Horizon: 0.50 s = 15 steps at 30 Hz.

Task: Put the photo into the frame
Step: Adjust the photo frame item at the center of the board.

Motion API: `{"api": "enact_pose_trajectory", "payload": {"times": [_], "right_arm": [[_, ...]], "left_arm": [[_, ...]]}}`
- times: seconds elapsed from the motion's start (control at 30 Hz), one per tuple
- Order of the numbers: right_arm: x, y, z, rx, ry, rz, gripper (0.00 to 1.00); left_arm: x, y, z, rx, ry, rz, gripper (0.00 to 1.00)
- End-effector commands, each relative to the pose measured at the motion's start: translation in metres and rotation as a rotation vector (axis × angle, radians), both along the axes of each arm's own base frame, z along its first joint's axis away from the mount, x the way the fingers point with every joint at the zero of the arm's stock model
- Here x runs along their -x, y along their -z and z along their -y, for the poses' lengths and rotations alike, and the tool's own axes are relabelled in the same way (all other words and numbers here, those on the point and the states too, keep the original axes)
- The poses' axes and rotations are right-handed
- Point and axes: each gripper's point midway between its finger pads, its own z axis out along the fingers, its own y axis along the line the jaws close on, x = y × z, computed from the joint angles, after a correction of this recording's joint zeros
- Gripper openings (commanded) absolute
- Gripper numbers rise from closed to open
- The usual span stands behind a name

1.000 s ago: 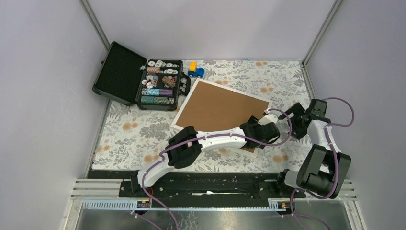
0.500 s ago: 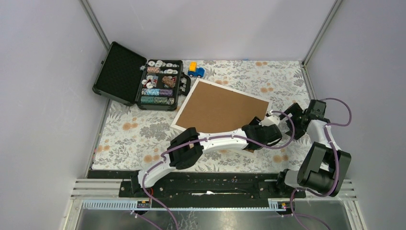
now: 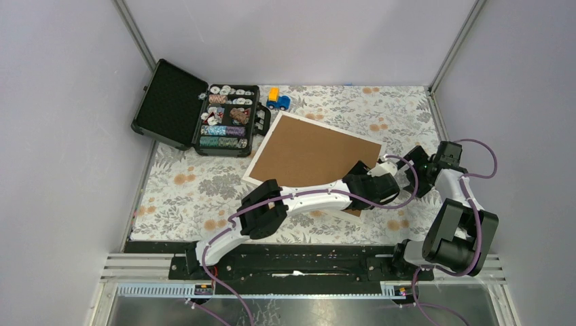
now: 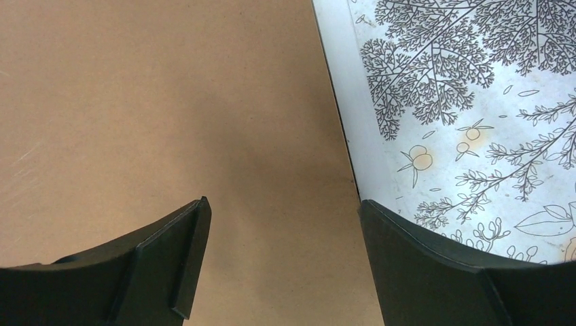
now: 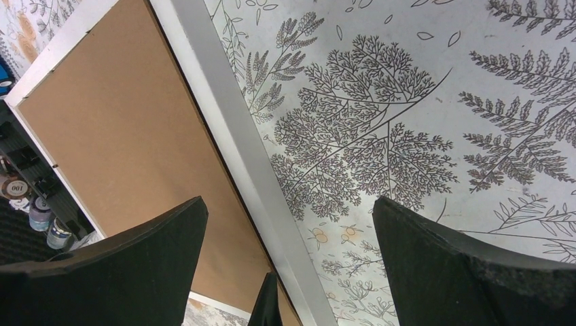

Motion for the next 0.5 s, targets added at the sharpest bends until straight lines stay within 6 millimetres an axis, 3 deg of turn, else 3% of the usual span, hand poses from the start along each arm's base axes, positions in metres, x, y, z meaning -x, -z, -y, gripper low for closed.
{"api": "enact_pose_trajectory", "payload": {"times": [0.0,0.23,0.47], "right_arm": [[0.001,0.001,-0.004,-0.012,-0.027,0.009,1.0],[0.001,0.004,-0.005,-0.018,-0.028,0.006,1.0],[0.0,0.006,-0.007,-0.029,-0.029,0.005,1.0]], "left_arm": [[0.005,-0.015,0.015,0.067,0.015,-0.016,0.87],[0.004,0.006,0.007,-0.003,-0.004,-0.019,0.87],[0.008,0.016,0.001,-0.036,-0.015,-0.028,0.95]]}}
